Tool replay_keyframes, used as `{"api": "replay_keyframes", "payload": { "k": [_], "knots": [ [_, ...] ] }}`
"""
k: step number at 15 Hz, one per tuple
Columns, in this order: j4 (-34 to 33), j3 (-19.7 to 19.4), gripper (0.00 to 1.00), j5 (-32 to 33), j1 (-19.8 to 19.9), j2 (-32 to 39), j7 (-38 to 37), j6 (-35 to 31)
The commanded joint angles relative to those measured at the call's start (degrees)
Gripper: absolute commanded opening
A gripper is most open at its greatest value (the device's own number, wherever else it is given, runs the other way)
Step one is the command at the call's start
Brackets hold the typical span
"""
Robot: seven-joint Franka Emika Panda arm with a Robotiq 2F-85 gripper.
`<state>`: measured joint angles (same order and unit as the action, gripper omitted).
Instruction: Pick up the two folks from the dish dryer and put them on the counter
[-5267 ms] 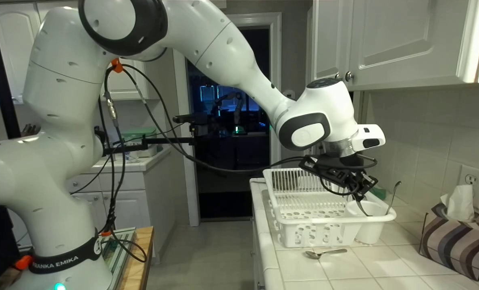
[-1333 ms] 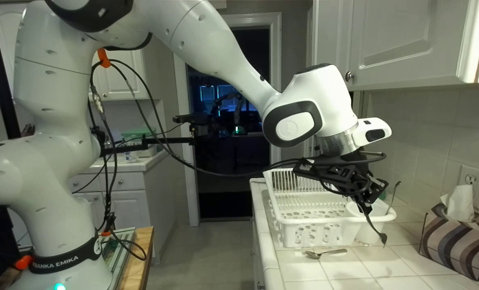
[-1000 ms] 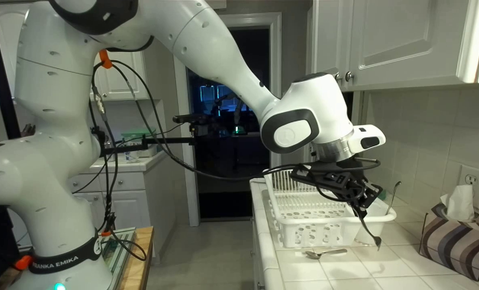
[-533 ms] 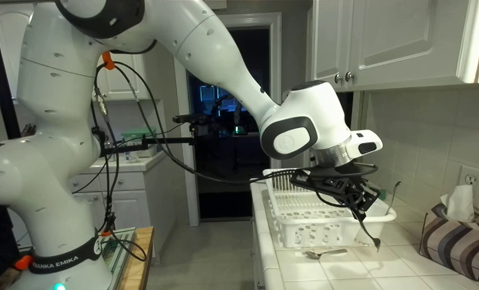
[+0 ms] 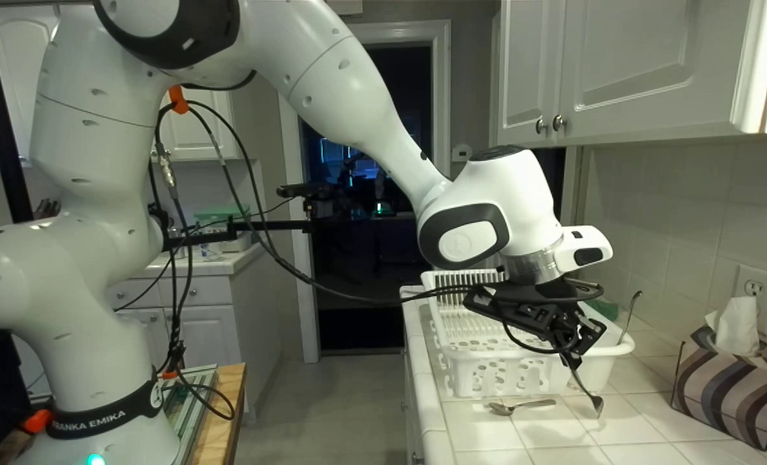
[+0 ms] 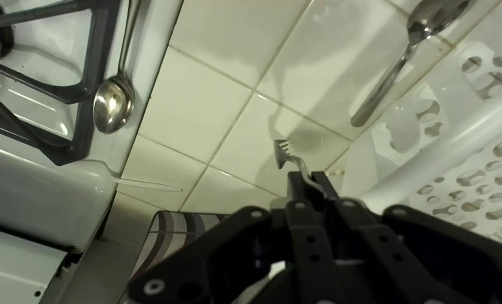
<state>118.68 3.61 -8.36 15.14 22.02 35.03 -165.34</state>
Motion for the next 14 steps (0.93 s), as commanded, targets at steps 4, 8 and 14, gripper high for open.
{"api": "replay_keyframes", "payload": {
  "k": [4, 8, 14],
  "knots": [
    [0.2, 1.8, 0.02, 0.8, 2.6, 0.9, 0.0, -0.5],
    [0.6, 1.5, 0.02, 1.5, 2.3, 1.3, -0.3, -0.3],
    [1.1, 0.8, 0.02, 2.7, 1.9, 3.0, -1.1, 0.2]
  ]
}}
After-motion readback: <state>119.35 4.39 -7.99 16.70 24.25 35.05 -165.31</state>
